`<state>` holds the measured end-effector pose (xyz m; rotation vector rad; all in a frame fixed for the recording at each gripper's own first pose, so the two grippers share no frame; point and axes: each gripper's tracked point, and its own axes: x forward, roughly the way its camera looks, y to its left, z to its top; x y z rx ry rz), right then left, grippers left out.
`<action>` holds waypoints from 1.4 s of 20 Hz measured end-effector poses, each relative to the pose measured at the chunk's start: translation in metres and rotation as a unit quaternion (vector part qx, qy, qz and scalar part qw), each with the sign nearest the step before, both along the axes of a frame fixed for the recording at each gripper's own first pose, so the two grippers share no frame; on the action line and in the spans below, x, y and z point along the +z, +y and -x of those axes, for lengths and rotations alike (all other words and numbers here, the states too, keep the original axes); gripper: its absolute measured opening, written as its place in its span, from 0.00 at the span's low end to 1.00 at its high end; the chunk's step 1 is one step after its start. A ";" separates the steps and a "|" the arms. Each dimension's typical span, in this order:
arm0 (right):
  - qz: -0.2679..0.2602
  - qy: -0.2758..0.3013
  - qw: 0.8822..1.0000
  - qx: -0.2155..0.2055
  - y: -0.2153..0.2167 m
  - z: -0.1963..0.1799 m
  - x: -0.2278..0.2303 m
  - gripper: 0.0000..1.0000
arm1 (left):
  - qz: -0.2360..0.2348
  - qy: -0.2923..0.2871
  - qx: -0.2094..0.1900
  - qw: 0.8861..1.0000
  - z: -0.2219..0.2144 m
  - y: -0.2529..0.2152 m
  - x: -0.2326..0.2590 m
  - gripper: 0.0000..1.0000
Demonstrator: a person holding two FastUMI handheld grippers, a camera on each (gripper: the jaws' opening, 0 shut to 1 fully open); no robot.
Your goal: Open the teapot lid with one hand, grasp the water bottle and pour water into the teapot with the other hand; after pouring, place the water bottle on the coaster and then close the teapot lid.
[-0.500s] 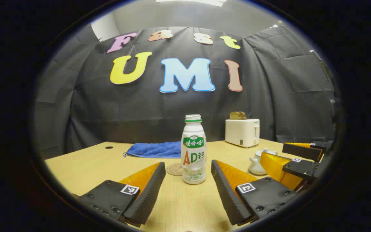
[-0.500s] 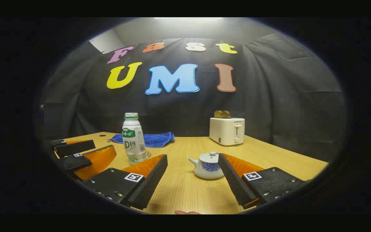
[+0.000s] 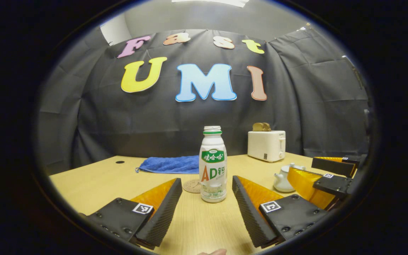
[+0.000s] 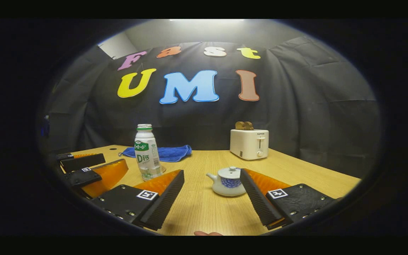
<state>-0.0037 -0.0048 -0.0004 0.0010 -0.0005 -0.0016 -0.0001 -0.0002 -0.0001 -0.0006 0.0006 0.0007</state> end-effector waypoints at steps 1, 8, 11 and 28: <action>0.000 0.000 1.000 -0.001 -0.001 0.000 0.000 0.97 | 0.000 0.000 0.000 1.000 0.000 0.000 0.001 1.00; 0.017 -0.002 1.000 0.011 -0.002 -0.008 0.003 0.97 | 0.009 -0.001 -0.003 1.000 -0.005 -0.002 0.002 1.00; 0.037 0.000 0.999 0.011 -0.007 -0.025 0.013 0.97 | 0.018 -0.005 -0.012 1.000 -0.015 0.000 0.015 0.94; 0.008 0.076 0.997 -0.027 -0.043 -0.086 -0.013 0.20 | 0.017 0.024 -0.013 0.999 -0.068 0.022 0.009 1.00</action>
